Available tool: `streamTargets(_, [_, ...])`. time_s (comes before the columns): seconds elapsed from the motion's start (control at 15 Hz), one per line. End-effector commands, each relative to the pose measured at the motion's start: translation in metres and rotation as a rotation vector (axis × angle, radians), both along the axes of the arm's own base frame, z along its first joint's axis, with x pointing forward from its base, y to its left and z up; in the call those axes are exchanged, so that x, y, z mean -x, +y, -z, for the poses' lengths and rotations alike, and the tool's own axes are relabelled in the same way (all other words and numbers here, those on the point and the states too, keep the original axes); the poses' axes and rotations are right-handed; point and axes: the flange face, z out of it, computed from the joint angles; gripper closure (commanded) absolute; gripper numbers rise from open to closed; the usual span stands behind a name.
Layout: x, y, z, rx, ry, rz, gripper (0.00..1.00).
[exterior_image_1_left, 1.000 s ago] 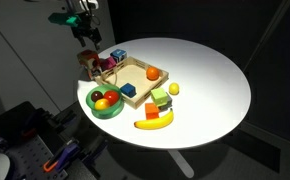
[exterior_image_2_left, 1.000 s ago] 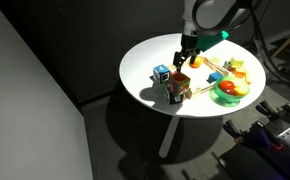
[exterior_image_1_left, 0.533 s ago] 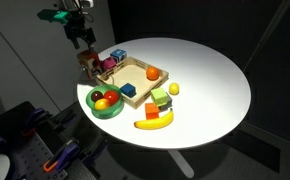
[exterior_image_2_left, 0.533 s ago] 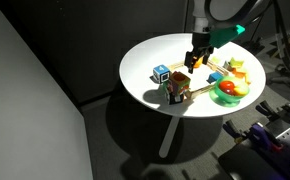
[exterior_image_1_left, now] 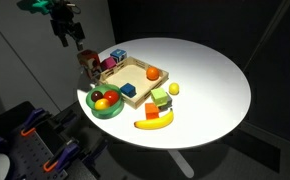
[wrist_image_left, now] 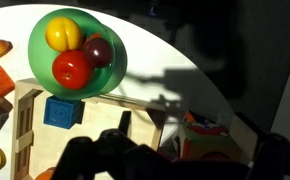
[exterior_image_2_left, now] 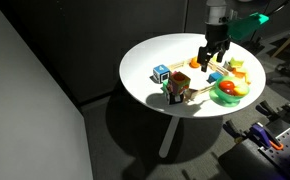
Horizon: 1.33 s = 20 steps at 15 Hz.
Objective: Pick up the pink block and put it on the lime green block
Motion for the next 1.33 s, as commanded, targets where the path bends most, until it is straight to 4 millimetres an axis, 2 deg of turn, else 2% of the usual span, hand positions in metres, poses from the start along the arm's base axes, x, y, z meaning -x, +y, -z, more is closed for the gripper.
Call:
streamTargets(0.0, [0.022,-0.006,-0.025,-0.022,0.009,0.012,0.00])
streamTargets(0.27, [0.031,-0.006,-0.044,-0.033,0.009,0.027,0.00])
streamTargets(0.6, [0.033,-0.006,-0.059,-0.047,-0.061,0.011,0.00])
streamTargets(0.87, [0.032,-0.006,-0.065,-0.055,-0.076,0.012,0.00])
streamTargets(0.93, [0.027,-0.002,-0.060,-0.032,-0.057,0.015,0.00])
streamTargets(1.27, [0.027,-0.002,-0.061,-0.033,-0.061,0.015,0.00])
